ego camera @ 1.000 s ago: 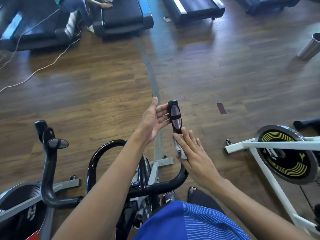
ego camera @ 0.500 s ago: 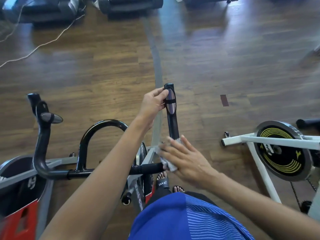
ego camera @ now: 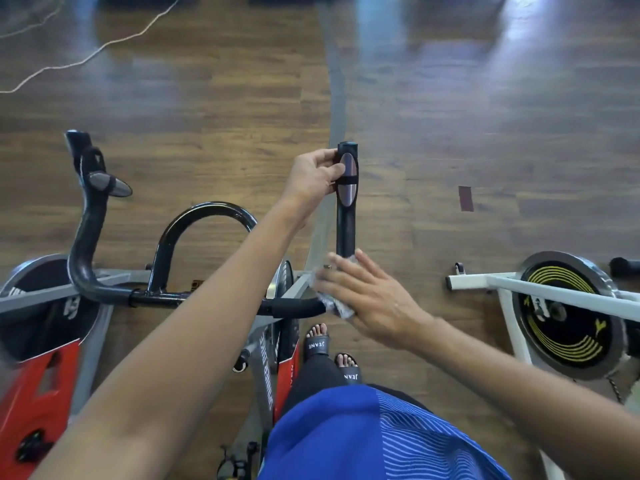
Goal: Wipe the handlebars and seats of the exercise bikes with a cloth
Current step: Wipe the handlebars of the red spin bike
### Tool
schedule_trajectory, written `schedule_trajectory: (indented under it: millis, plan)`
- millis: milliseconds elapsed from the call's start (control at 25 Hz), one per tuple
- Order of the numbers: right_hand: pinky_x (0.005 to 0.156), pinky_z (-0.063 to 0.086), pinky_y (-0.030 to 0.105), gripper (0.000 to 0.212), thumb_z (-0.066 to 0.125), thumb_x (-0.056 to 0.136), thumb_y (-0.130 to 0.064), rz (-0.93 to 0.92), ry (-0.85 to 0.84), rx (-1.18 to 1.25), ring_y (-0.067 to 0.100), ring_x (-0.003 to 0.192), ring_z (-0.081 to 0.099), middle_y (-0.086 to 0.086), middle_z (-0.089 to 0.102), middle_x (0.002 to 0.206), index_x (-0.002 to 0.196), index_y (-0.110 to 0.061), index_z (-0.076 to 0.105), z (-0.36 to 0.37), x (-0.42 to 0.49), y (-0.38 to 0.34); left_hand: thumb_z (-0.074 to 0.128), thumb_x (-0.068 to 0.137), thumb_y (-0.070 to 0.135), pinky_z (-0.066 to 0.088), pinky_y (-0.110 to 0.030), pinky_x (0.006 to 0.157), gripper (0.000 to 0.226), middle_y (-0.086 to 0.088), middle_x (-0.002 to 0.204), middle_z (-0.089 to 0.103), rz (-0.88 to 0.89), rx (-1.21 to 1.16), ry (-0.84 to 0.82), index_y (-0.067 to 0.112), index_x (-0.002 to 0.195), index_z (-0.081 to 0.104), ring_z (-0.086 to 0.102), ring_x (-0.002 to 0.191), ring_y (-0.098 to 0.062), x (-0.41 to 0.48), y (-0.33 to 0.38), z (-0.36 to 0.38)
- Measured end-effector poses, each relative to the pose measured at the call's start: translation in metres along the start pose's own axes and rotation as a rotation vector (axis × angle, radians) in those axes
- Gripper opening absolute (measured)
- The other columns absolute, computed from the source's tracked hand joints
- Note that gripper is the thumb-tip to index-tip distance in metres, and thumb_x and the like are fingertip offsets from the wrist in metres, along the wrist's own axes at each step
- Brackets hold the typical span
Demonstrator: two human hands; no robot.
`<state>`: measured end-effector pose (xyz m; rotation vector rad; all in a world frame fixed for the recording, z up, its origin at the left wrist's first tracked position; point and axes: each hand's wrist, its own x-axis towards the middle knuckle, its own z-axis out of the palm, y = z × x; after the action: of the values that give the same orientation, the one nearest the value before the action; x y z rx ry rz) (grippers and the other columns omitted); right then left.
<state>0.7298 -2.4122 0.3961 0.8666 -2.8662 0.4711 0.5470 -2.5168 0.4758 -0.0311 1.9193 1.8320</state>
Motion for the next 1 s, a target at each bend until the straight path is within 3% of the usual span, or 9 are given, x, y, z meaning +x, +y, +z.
schedule_trajectory:
  millis: [120,240,360,480,640,800,920,1000]
  plan:
    - [0.126,0.004,0.041,0.047,0.039,0.102,-0.035,0.108,-0.016,-0.055,0.018,0.150,0.025,-0.002,0.044,0.155,0.147,-0.024,0.048,-0.014,0.043,0.046,0.053,0.098,-0.003,0.055,-0.037,0.092,0.028,-0.003,0.097,0.068,-0.004,-0.013,0.008,0.000,0.124,0.059,0.066,0.091,-0.018,0.002,-0.003,-0.001]
    - [0.124,0.012,0.045,0.043,0.044,0.102,-0.033,0.200,0.088,-0.022,0.020,0.148,0.030,0.000,0.051,0.150,0.142,-0.022,0.053,-0.010,0.045,0.043,0.054,0.097,-0.003,0.056,-0.031,0.086,0.026,-0.003,0.097,0.069,-0.004,-0.015,-0.007,0.002,0.122,0.060,0.067,0.088,-0.015,0.002,-0.001,-0.001]
    - [0.124,0.014,0.046,0.044,0.046,0.099,-0.031,0.099,0.091,0.069,0.021,0.149,0.029,-0.002,0.050,0.150,0.142,-0.021,0.054,0.002,0.003,-0.008,0.055,0.097,-0.003,0.055,-0.036,0.091,0.027,-0.009,0.106,0.068,-0.011,-0.019,-0.011,0.003,0.122,0.060,0.067,0.095,-0.020,0.002,-0.001,-0.002]
    - [0.124,0.018,0.044,0.043,0.045,0.099,-0.028,-0.017,0.066,0.063,0.019,0.145,0.038,-0.002,0.056,0.144,0.140,-0.019,0.057,-0.002,0.003,-0.001,0.056,0.097,-0.003,0.056,-0.035,0.091,0.024,-0.013,0.112,0.067,-0.012,-0.041,-0.017,0.005,0.119,0.061,0.066,0.098,-0.021,0.002,-0.002,-0.004]
    - [0.123,0.020,0.040,0.038,0.046,0.099,-0.033,0.078,0.040,0.014,0.019,0.131,0.051,-0.001,0.066,0.129,0.129,-0.018,0.064,-0.009,0.051,0.039,0.055,0.096,-0.003,0.058,-0.028,0.082,0.023,-0.013,0.107,0.067,-0.006,-0.045,-0.032,0.005,0.117,0.060,0.066,0.093,-0.019,0.001,-0.001,-0.004]
    - [0.122,0.023,0.041,0.035,0.049,0.101,-0.032,0.219,0.210,0.153,0.019,0.128,0.054,-0.002,0.066,0.128,0.128,-0.015,0.064,-0.017,0.046,0.033,0.051,0.100,0.001,0.057,-0.029,0.085,0.025,-0.011,0.109,0.068,-0.029,-0.094,-0.078,0.004,0.122,0.060,0.067,0.096,-0.019,0.001,-0.002,-0.009]
    - [0.120,0.025,0.048,0.035,0.049,0.102,-0.025,0.348,0.449,0.199,0.022,0.129,0.053,0.004,0.065,0.131,0.131,-0.010,0.062,-0.045,0.050,0.034,0.043,0.105,0.020,0.053,-0.031,0.090,0.035,-0.012,0.118,0.069,-0.095,-0.206,-0.071,0.001,0.130,0.060,0.066,0.099,-0.020,0.001,-0.007,-0.008]
    - [0.121,0.023,0.048,0.038,0.047,0.102,-0.022,0.372,0.525,0.148,0.023,0.138,0.046,0.007,0.059,0.140,0.135,-0.008,0.059,-0.063,0.078,0.053,0.035,0.107,0.036,0.053,-0.032,0.091,0.046,-0.012,0.115,0.071,-0.124,-0.255,-0.049,0.004,0.123,0.064,0.068,0.098,-0.019,0.001,-0.009,-0.006]
